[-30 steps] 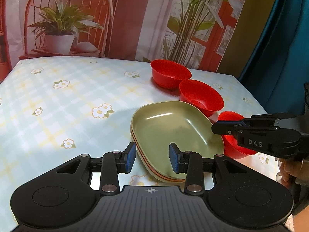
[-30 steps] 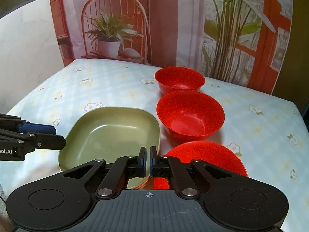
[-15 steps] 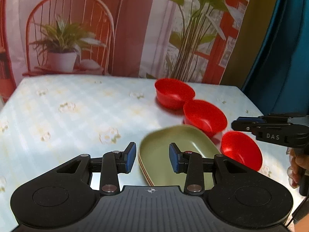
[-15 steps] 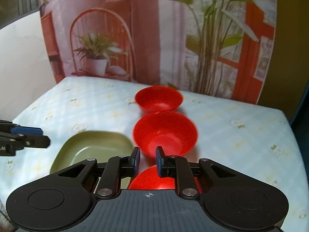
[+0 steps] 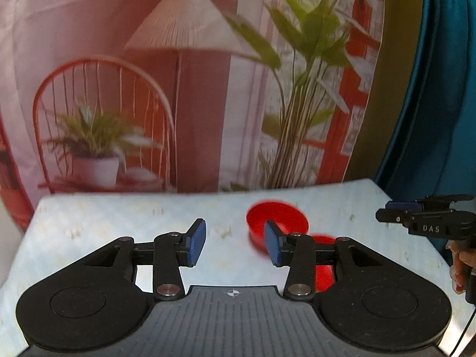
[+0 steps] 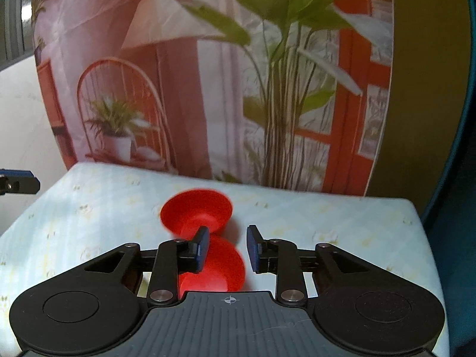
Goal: Organize plates and bowls
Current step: 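Move the left gripper down to a red bowl rim, fingers open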
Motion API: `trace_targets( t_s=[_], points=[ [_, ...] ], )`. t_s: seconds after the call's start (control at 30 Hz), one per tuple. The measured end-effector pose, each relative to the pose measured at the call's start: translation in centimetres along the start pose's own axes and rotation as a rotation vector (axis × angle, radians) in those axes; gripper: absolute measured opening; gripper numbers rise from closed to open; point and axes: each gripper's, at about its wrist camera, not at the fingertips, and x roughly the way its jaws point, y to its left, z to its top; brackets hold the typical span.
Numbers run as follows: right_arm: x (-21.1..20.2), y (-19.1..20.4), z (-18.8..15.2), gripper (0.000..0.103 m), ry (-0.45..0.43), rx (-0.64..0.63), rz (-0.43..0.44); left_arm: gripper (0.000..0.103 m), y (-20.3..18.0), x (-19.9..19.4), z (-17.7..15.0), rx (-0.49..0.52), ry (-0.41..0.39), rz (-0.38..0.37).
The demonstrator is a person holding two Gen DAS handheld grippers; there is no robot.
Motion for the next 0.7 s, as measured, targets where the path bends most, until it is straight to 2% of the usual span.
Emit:
trace_targets(
  t_s=[0.1,0.33,0.7],
  points=[
    [0.4,-0.6,1.2,0.035,-0.018,0.002,-0.005,0.052,-0.6,0.5,1.6,0.019,-0.031,0.006],
    [2.2,-1.5,3.2,0.036,-0.032,0.01,-0.01,0.052,-2.1,3.0,3.6,0.036,-0.053,0.001],
    [7.2,-2.6,2.7,0.036,0.016,0.058,0.019,0.052,-3.1,10.0,1.5,-0.036,0.027,-0.042]
  ],
)
